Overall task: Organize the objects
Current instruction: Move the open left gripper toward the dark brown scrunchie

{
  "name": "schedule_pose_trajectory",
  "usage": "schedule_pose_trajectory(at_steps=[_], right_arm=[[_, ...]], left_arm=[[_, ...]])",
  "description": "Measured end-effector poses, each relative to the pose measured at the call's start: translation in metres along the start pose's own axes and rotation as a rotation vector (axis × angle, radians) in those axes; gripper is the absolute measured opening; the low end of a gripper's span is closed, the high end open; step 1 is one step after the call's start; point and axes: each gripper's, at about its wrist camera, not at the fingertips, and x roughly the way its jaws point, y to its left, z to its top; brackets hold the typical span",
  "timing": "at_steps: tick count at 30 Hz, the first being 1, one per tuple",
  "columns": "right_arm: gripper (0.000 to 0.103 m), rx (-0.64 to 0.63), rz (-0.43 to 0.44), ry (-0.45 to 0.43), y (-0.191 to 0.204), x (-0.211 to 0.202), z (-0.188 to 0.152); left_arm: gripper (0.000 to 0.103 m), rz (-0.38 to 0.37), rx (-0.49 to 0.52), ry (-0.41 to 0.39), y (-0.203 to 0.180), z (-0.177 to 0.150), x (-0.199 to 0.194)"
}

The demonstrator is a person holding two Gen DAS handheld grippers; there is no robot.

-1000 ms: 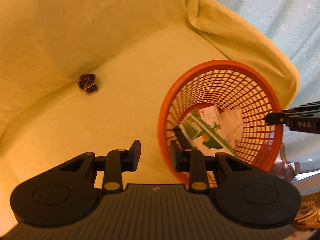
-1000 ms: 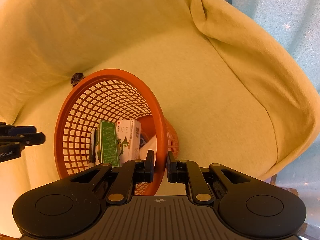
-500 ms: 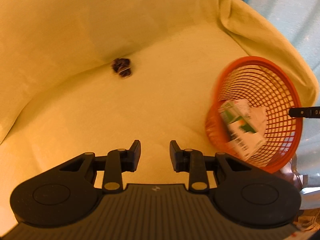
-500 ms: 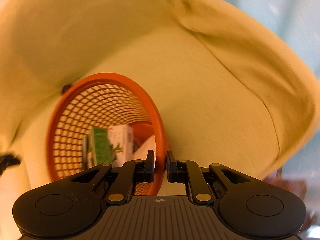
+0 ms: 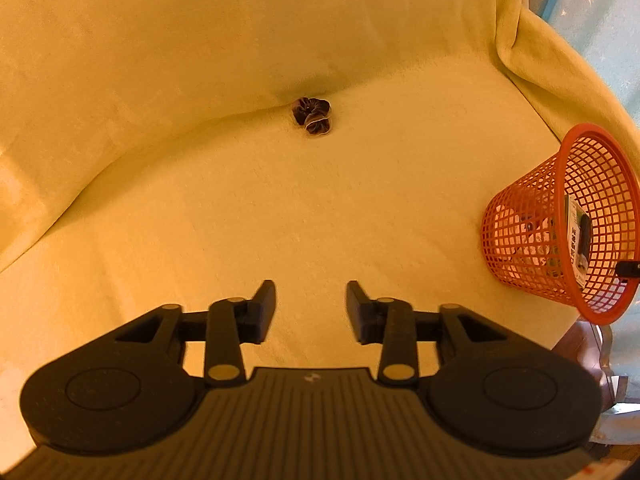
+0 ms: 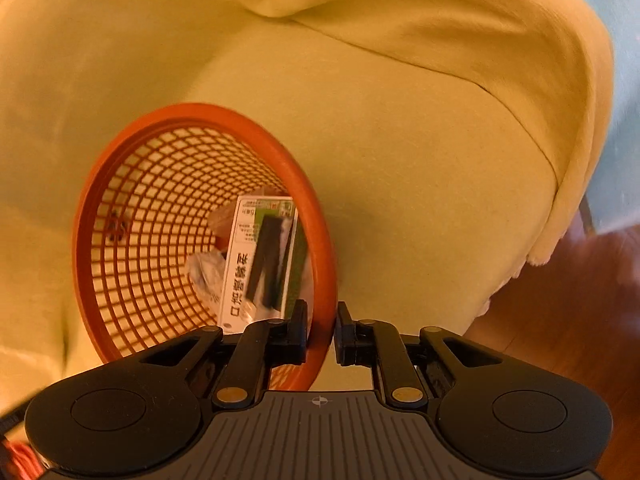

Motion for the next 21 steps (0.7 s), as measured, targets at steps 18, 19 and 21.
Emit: schedule_pose_trajectory(at_steps=[18,19,21], right_arm=[[0.01,-0.014,-0.148,-0.104,0.052,-0.007,-0.001],[0.01,-0.024,-0.161,-0.107,0.054,-0.006,-0.002],[0.01,-0.046,-0.189,-0.11,0.059,-0.006,-0.003]], left_arm=[[0.042,-0.073,0.14,0.016,0.056,0.048,0.067],[0.042,-0.075,0.149,0.019,0.058,0.053,0.073],[0.042,-0.081,0.164,0.019,0.06,0.062,0.083]])
